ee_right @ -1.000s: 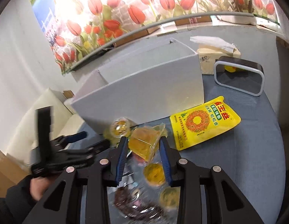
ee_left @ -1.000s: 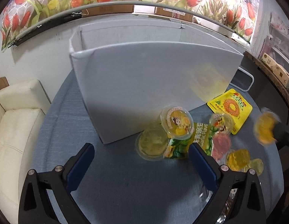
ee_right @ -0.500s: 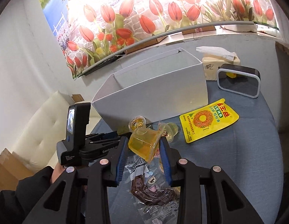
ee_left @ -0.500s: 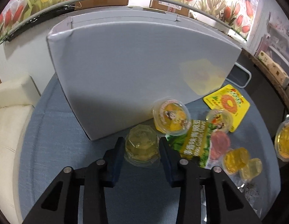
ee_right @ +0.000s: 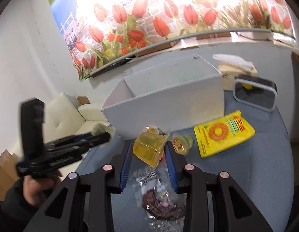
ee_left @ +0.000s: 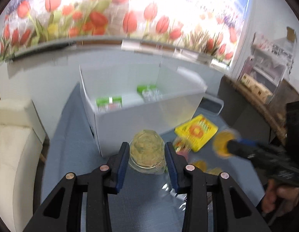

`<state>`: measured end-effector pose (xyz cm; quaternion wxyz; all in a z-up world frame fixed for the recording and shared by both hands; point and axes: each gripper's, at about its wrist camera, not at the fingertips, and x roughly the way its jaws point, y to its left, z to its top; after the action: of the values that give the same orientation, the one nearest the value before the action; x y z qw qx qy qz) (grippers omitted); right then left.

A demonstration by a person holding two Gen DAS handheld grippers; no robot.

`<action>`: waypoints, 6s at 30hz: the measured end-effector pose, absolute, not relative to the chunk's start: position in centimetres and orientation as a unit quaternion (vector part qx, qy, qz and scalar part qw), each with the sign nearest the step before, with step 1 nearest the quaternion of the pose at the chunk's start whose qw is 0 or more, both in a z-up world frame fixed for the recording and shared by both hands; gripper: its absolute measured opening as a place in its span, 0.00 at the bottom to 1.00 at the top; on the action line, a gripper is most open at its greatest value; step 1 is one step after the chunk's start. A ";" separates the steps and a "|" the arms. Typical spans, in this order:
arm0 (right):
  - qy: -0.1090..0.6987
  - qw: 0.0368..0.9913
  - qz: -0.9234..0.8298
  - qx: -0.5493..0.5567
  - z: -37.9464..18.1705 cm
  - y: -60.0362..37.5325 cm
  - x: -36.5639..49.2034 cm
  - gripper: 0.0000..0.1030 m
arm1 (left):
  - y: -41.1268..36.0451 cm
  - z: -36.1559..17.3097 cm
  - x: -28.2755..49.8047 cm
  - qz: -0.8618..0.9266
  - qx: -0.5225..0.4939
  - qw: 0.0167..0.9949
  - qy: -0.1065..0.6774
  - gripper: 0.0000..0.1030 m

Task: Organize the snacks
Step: 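Drop both jelly cups into the white box by opening both tools, then grasp a pale green jelly cup with the right tool, then grasp an orange jelly cup with the left tool while the right tool holds its cup, then carry both jelly cups over the white box and open both tools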

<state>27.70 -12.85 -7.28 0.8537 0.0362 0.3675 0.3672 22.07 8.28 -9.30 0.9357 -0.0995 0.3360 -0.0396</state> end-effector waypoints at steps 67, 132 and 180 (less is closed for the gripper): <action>0.416 0.870 0.258 -0.054 -14.6 -16.4 26.0 1.00 | 3.7 -13.4 18.5 -0.064 -0.045 0.921 0.382 1.00; 0.374 0.893 0.249 -0.018 -9.5 -21.9 22.9 0.33 | -2.4 -10.0 23.1 -0.118 -0.039 0.925 0.360 0.36; 0.331 0.903 0.266 -0.064 -3.4 -8.2 36.9 1.00 | 13.9 -6.2 31.1 -0.011 -0.050 0.942 0.331 1.00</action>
<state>36.93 -8.17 -3.45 0.9029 -0.0642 0.3312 0.2663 31.08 13.85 -6.16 0.9422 -0.0500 0.3310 -0.0111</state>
